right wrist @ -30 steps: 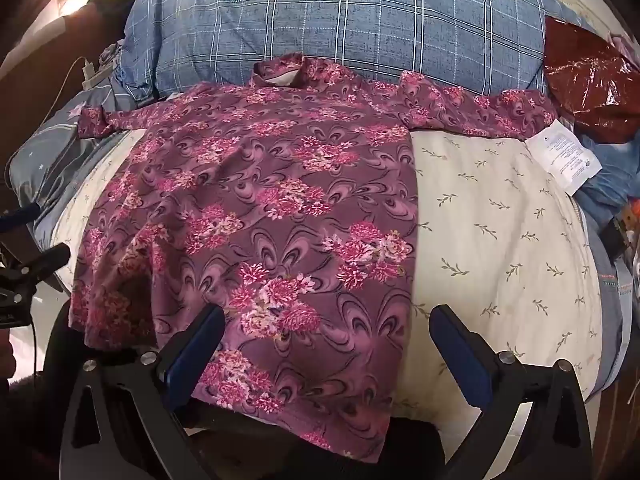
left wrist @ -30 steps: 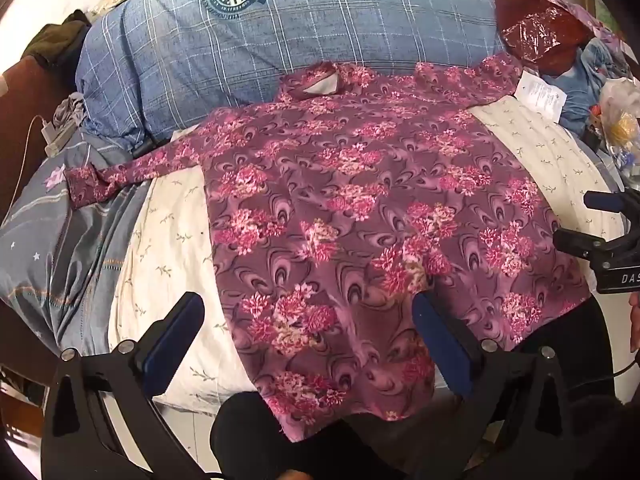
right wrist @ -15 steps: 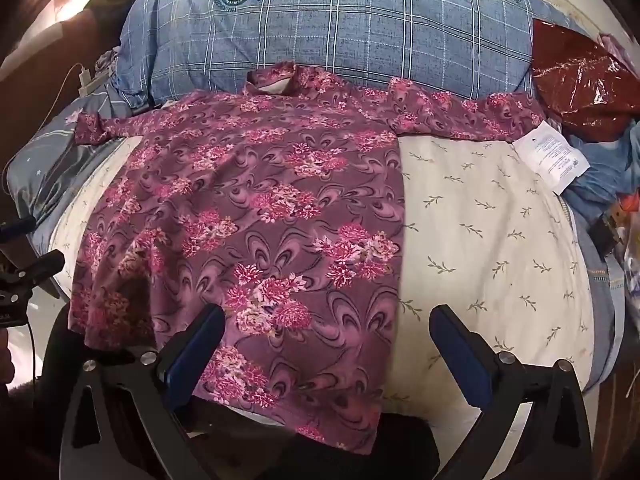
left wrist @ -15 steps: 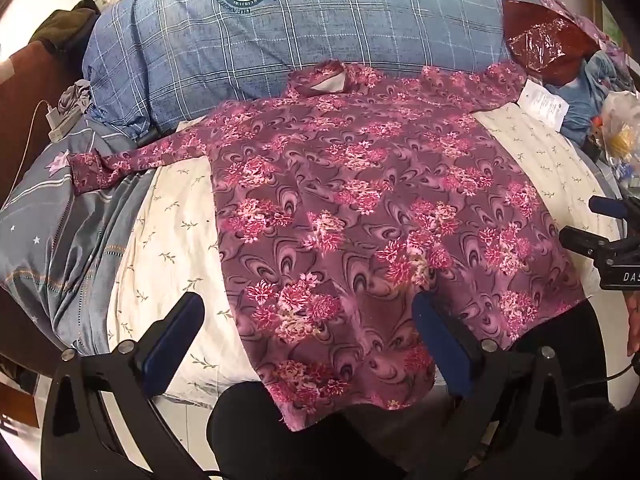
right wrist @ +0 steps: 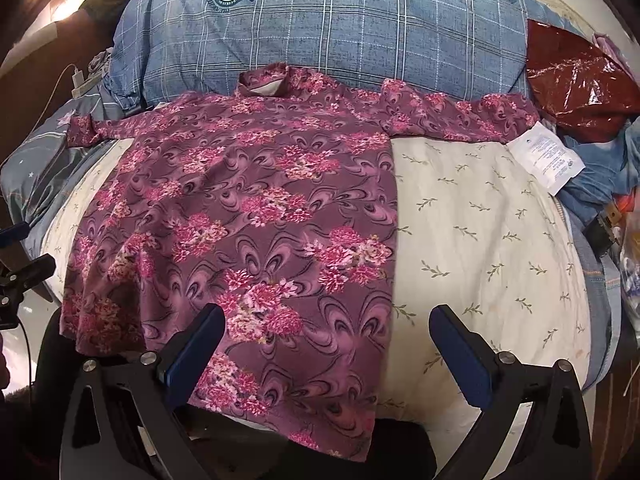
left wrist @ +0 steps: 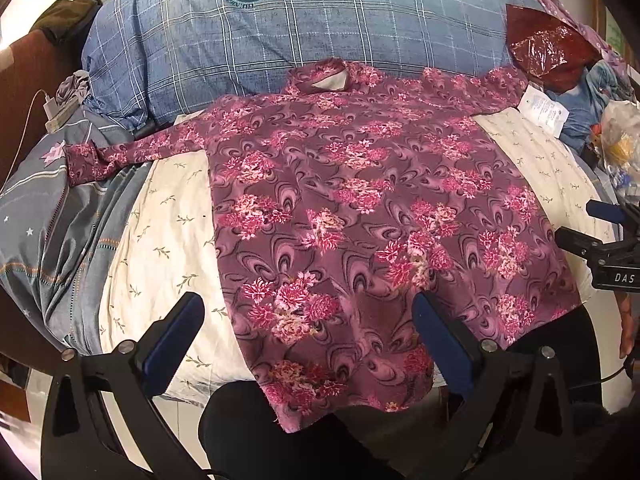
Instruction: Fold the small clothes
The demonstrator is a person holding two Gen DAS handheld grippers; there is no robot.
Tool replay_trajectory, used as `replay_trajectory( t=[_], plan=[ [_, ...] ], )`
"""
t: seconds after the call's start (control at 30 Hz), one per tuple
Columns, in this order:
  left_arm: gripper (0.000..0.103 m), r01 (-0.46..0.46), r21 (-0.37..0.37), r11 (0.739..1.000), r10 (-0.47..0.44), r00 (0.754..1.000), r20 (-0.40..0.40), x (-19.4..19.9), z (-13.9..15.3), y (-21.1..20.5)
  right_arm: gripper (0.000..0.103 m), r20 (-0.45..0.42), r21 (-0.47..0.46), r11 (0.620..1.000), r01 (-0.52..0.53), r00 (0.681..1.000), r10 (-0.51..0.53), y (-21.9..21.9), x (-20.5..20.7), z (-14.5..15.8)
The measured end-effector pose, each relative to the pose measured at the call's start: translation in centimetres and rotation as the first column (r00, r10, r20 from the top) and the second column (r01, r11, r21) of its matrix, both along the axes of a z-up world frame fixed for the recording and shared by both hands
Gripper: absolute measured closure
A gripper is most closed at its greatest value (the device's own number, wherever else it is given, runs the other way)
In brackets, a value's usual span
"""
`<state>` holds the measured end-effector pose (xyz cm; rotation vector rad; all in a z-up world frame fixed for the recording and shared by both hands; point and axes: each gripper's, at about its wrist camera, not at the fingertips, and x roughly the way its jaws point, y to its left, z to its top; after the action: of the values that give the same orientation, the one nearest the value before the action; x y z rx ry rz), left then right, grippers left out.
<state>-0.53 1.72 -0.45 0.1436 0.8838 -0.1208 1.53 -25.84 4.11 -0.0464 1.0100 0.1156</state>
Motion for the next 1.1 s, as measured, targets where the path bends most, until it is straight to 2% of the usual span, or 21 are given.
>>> replay_trajectory(
  t=[0.37, 1.1],
  plan=[
    [0.0, -0.01, -0.042, 0.999, 0.009, 1.0, -0.02, 0.5, -0.3, 0.1, 0.0, 0.052, -0.038, 0.999, 0.001, 0.999, 0.001, 0.0, -0.2, 0.0],
    [0.0, -0.044, -0.048, 0.998, 0.042, 0.998, -0.042, 1.2, -1.0, 1.2, 0.001, 0.046, -0.027, 0.998, 0.049, 0.998, -0.048, -1.2, -0.4, 0.4]
  ],
)
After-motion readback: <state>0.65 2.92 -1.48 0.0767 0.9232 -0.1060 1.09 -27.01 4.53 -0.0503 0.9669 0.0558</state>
